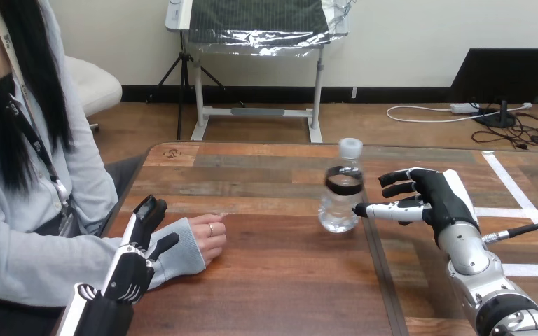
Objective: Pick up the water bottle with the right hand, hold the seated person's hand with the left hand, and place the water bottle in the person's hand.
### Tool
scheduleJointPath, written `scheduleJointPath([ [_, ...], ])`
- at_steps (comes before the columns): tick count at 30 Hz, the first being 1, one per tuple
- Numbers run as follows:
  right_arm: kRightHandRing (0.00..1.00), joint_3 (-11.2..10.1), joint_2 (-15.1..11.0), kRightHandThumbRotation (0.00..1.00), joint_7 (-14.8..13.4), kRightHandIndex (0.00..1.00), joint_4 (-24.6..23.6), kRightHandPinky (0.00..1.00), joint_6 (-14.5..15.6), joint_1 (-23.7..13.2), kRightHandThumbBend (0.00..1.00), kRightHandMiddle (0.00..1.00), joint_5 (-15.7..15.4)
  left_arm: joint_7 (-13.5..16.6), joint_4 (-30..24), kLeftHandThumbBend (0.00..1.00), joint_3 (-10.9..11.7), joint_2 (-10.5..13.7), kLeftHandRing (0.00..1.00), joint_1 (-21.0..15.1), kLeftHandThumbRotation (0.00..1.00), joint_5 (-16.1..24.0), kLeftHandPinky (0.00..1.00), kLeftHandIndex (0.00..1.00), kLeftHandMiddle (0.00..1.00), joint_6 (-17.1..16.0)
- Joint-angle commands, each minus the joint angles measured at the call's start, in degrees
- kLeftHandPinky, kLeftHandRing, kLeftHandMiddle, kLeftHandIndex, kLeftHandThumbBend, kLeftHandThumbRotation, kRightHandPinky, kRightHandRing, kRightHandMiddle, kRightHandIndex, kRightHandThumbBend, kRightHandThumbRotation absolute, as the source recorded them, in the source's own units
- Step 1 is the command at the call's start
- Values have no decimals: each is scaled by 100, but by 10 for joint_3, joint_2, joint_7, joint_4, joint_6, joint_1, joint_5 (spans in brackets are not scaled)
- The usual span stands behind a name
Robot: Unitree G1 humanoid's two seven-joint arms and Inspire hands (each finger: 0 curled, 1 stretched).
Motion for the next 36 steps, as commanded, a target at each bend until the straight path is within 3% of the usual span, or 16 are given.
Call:
scheduleJointPath([
  [1, 53, 1, -7, 0, -18, 60, -12, 45, -21, -27, 91, 60, -5, 4, -6, 100, 0, -5, 100, -29, 57, 3, 90, 100, 100, -10],
  [9, 49, -9, -7, 0, -10, 51, -13, 44, -32, -29, 90, 54, 6, 4, -6, 100, -3, -8, 100, -29, 56, 0, 88, 100, 100, -10],
  [16, 49, -4, -10, 0, -18, 47, -14, 43, -36, -32, 89, 52, 0, 8, -8, 100, 3, -11, 100, -27, 57, 11, 88, 100, 100, -8],
  [30, 49, -4, -11, 0, -19, 48, -15, 43, -39, -34, 89, 51, 0, 7, -10, 100, -5, -9, 100, -25, 56, 5, 89, 100, 100, -3],
  [36, 49, -14, -10, 0, -2, 50, -15, 44, -42, -32, 89, 52, 13, 6, -7, 100, -4, -8, 100, -25, 56, 7, 90, 100, 100, -6],
])
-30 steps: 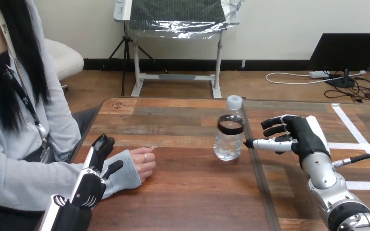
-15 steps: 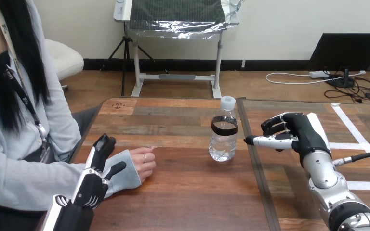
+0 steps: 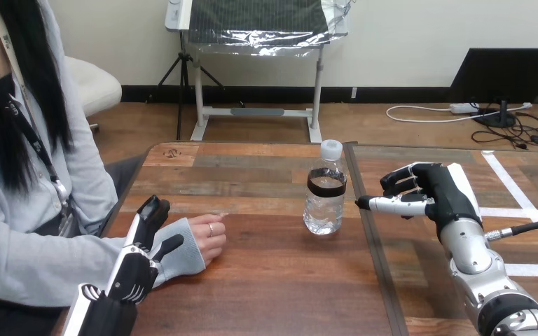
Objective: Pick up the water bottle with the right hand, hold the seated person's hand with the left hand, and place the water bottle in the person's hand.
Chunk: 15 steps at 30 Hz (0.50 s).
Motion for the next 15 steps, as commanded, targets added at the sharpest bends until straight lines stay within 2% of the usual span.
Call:
scheduleJointPath([
  [1, 49, -12, -7, 0, 13, 51, -15, 44, -14, -32, 90, 52, 11, 2, -7, 100, -3, -1, 100, -25, 56, -2, 90, 100, 100, -7],
  [7, 54, -14, -7, 0, 36, 60, -14, 47, -3, -33, 95, 58, 20, 5, -9, 100, 1, -3, 100, -25, 57, 5, 91, 100, 100, -5],
  [9, 58, -16, -7, 3, 46, 65, -14, 50, 1, -33, 97, 63, 23, 6, -9, 100, 2, -3, 100, -25, 58, 6, 90, 100, 100, -5],
  [15, 66, -14, -4, 13, 61, 74, -15, 56, 5, -33, 99, 71, 22, 4, -11, 100, -1, 1, 100, -23, 57, 1, 91, 100, 100, -1],
])
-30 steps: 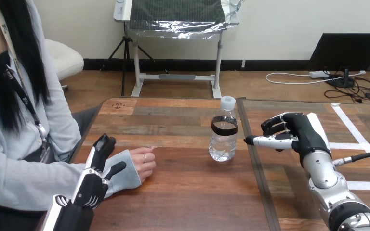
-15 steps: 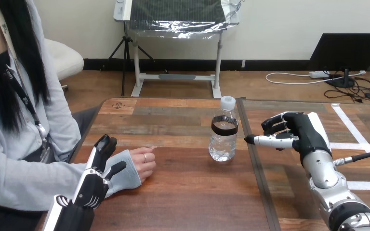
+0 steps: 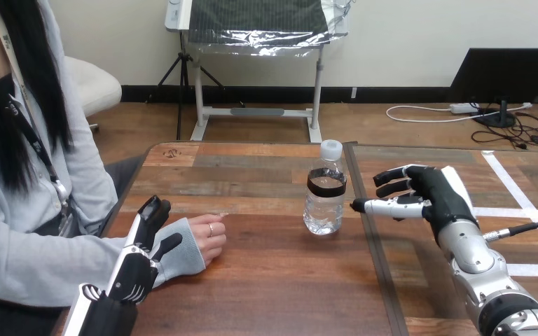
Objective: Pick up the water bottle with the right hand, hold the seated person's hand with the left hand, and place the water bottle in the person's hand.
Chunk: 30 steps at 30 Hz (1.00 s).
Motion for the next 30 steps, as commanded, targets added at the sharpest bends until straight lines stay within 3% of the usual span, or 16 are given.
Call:
scheduleJointPath([
  [1, 67, -5, -3, 14, 15, 75, -16, 57, -2, -32, 100, 72, 8, 4, -12, 100, 0, 1, 100, -22, 57, 1, 91, 100, 100, -1],
  [12, 85, 9, -1, 32, 37, 91, -18, 76, -18, -28, 100, 87, -7, 6, -12, 100, 3, -1, 100, -23, 56, 3, 91, 100, 100, 0],
  [21, 91, 21, 2, 42, 46, 97, -19, 84, -26, -27, 100, 92, -15, 8, -15, 100, 4, -1, 100, -21, 57, 4, 91, 100, 100, 2],
  [30, 95, 24, 7, 46, 56, 100, -17, 90, -30, -29, 100, 95, -15, 12, -12, 100, 6, -3, 100, -24, 58, 11, 90, 100, 100, 0],
])
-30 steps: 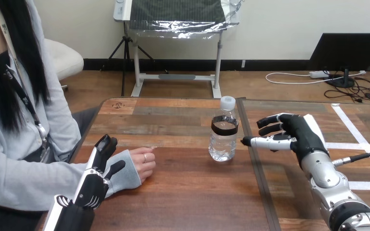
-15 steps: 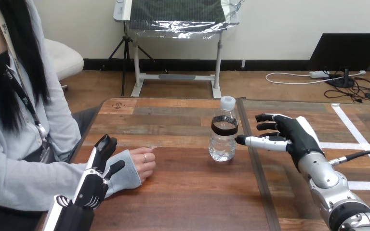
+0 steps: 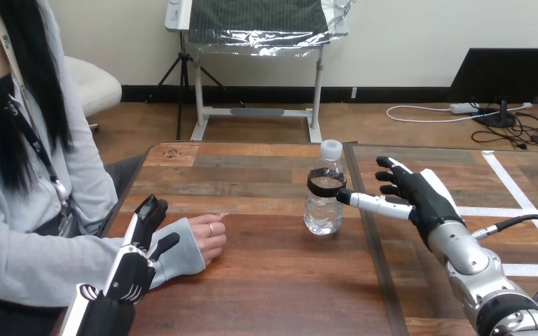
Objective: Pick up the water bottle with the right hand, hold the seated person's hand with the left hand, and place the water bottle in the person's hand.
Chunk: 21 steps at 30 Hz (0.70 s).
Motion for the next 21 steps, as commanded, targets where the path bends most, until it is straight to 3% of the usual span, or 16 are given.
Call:
scheduleJointPath([
  [1, 95, 1, 5, 45, 8, 100, -17, 90, -15, -29, 100, 95, 3, 6, -12, 100, 3, -3, 100, -25, 58, 8, 90, 100, 100, 0],
  [21, 97, -2, 19, 50, 21, 100, -14, 96, -6, -31, 100, 96, 5, 22, -13, 100, 7, -7, 100, -23, 59, 27, 88, 100, 100, 0],
])
